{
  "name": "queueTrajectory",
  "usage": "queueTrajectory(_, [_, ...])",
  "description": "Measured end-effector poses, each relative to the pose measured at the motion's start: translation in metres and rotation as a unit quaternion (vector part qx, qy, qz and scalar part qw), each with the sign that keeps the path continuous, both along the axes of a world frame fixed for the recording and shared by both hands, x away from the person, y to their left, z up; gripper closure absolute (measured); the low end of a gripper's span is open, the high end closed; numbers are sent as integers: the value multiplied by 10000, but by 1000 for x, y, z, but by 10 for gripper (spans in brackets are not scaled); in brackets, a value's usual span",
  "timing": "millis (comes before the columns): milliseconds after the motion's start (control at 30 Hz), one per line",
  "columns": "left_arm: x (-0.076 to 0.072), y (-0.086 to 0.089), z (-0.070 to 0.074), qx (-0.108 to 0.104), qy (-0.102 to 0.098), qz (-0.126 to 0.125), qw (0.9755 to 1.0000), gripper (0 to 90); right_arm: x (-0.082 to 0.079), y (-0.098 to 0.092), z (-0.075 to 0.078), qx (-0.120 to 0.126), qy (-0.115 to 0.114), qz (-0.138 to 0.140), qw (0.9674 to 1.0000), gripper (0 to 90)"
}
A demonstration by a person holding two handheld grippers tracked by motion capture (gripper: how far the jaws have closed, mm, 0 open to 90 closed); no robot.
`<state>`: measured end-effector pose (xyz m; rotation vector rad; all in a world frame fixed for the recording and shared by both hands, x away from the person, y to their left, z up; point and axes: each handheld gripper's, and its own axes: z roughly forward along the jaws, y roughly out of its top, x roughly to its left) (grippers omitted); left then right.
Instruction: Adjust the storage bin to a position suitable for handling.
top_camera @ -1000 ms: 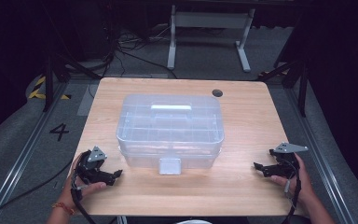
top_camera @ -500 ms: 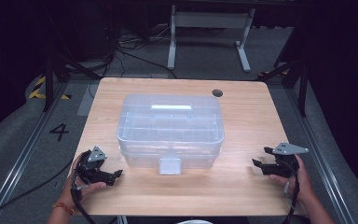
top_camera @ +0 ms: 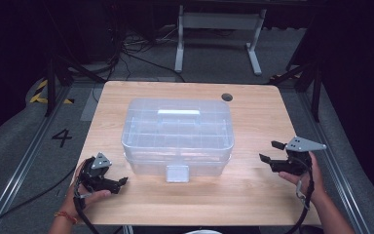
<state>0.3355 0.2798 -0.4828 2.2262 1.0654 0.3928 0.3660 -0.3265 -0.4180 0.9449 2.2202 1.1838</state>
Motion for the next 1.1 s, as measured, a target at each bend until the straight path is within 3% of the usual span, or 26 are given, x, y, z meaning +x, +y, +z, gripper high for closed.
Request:
queueTrajectory(267, [1, 0, 0, -43, 35, -3, 10000, 5, 7, 15, 23, -107, -107, 123, 9998, 295])
queueTrajectory(500, [1, 0, 0, -42, 36, -9, 10000, 5, 16, 28, 40, 7, -264, 273, 9993, 319])
queueTrajectory(833, [1, 0, 0, -46, 41, 3, 10000, 5, 40, 57, 65, 177, -400, 544, 9976, 334])
queueTrajectory(1000, [1, 0, 0, -5, -4, -24, 10000, 5, 43, 71, 76, 89, -505, 733, 9960, 342])
queueTrajectory(1100, [1, 0, 0, -10, 4, -15, 10000, 5, 43, 76, 86, 173, -568, 822, 9948, 353])
